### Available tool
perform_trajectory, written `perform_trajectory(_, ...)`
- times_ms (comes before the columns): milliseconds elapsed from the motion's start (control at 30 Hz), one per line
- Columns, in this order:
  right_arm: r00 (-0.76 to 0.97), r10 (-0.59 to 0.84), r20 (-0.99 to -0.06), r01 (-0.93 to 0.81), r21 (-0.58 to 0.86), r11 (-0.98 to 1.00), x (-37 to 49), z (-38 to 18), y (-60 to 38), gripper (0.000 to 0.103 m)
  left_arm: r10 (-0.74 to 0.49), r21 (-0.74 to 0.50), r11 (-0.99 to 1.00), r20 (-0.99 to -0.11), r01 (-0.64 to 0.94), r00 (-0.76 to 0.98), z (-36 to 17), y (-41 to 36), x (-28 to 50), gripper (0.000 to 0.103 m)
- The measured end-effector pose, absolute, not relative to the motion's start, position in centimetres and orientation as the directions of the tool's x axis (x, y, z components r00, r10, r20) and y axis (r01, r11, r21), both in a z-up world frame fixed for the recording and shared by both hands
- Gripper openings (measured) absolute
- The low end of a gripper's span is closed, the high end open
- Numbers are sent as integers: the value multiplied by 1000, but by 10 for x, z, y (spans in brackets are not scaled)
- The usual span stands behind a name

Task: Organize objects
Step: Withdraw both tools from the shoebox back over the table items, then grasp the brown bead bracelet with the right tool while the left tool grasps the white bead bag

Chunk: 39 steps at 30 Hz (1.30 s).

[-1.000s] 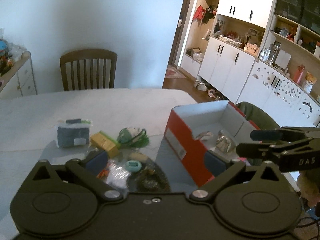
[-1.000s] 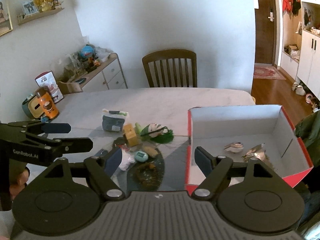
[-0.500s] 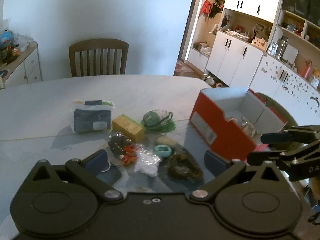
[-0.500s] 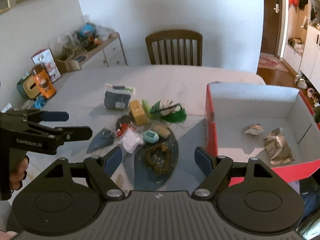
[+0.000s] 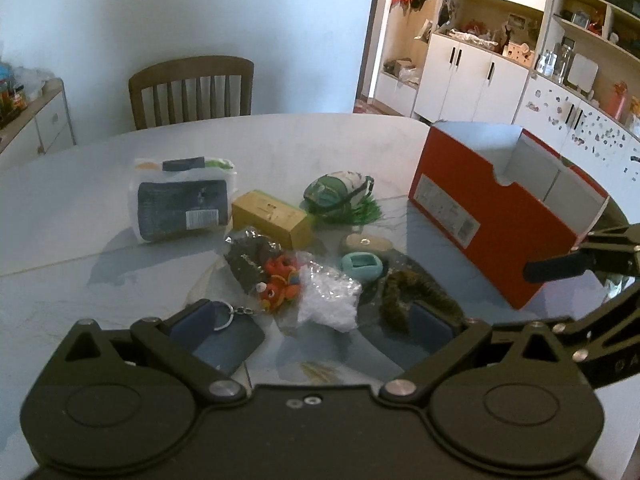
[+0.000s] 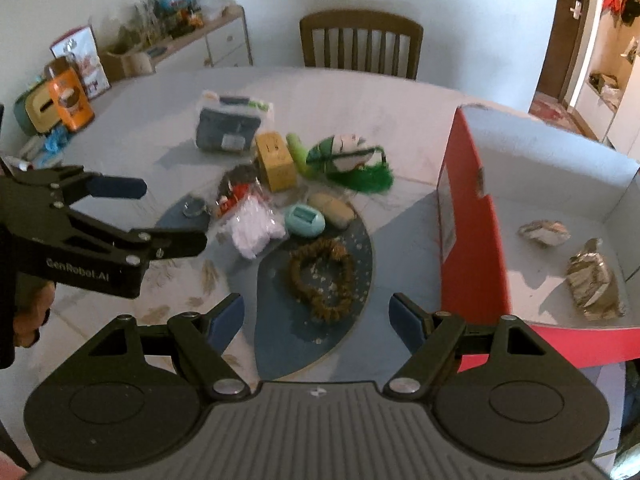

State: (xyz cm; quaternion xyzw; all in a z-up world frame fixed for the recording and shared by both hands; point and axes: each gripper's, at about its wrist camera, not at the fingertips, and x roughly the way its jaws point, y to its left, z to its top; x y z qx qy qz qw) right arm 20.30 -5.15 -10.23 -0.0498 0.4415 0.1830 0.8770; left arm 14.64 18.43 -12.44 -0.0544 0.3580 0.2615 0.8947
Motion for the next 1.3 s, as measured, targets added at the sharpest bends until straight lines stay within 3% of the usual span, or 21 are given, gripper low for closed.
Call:
perform_trajectory(167, 535, 248, -808, -347, 57, 936, 216, -121, -47, 79, 426, 106, 864, -673, -492, 604, -135, 189, 157, 100)
perform_trajectory(300, 537, 236, -810, -352, 40, 935, 223, -131, -43, 79, 406, 111, 877, -689, -467, 600, -144, 188, 168, 89)
perform_trajectory(767, 508, 237, -828, -351, 52, 935, 244, -155, -46, 58, 413, 147, 876, -718, -459, 560, -161, 191, 192, 71)
perform_trajectory(933, 504, 236, -831, -346, 57, 937, 247, -162, -48, 53, 419, 162, 871, -737, -463, 530, -167, 192, 198, 59)
perform_trajectory(1300, 512, 232, -827, -364, 35, 931, 246, -160, -45, 25, 427, 175, 866, -745, -468, 513, -167, 189, 202, 36)
